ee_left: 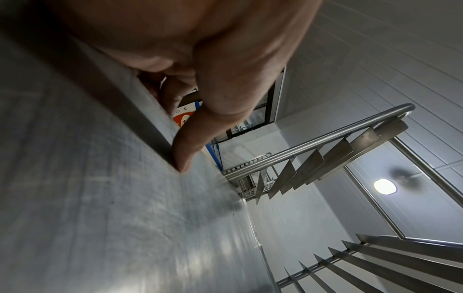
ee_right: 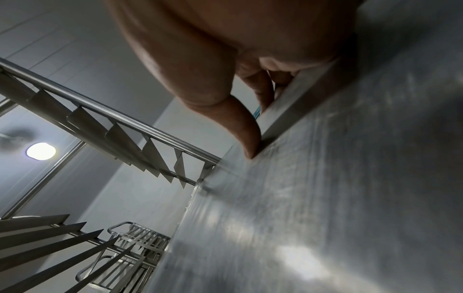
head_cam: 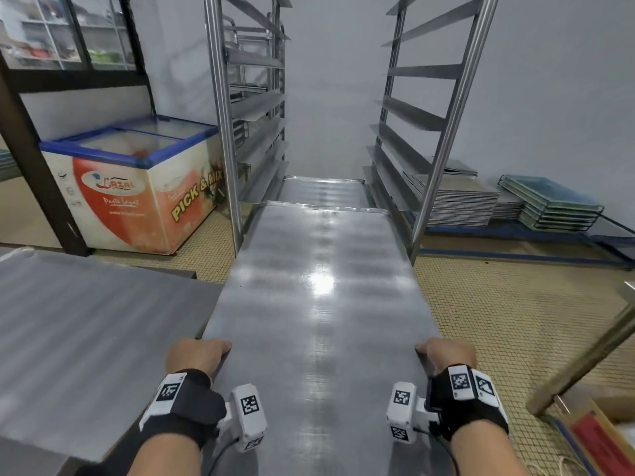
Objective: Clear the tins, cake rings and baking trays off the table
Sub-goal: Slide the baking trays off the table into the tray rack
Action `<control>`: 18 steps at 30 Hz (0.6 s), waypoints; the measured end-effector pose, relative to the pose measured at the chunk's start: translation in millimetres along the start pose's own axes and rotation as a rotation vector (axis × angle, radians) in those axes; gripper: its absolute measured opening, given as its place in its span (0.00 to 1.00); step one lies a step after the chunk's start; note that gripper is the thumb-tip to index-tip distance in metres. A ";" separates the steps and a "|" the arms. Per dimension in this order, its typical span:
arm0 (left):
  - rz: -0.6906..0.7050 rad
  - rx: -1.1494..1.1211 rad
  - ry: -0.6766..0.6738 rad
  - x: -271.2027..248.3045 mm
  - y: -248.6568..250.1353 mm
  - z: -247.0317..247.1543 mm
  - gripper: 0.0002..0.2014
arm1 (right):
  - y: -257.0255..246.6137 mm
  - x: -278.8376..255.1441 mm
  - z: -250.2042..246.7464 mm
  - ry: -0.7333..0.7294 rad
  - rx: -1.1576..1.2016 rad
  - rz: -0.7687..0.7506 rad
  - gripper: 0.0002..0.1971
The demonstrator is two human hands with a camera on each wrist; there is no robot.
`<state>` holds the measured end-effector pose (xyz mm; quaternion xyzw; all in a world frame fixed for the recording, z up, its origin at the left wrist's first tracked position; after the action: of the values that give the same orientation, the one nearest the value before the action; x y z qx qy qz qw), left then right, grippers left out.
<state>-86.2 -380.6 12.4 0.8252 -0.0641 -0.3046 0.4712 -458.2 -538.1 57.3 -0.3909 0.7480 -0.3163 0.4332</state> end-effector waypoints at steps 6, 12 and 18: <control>-0.005 -0.008 0.003 44.3 38.6 23.4 0.20 | -38.1 34.8 30.9 0.008 0.013 0.006 0.12; -0.005 0.013 -0.012 82.8 70.6 43.7 0.25 | -70.9 60.8 56.3 0.017 -0.041 -0.012 0.16; 0.027 0.121 0.016 89.2 108.7 60.8 0.18 | -101.1 89.4 75.8 0.011 -0.085 -0.013 0.20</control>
<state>-28.8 -520.0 39.2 0.8536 -0.0897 -0.2871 0.4253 -387.5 -675.1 71.4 -0.4120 0.7605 -0.2893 0.4100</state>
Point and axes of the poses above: each hand's wrist, its own x-axis towards the middle knuckle, its own z-axis out of the palm, y = z × x, the point moved 1 cm from there along x, towards the middle knuckle, and after that the axes turned 2 degrees about -z, right-handed, at the moved point
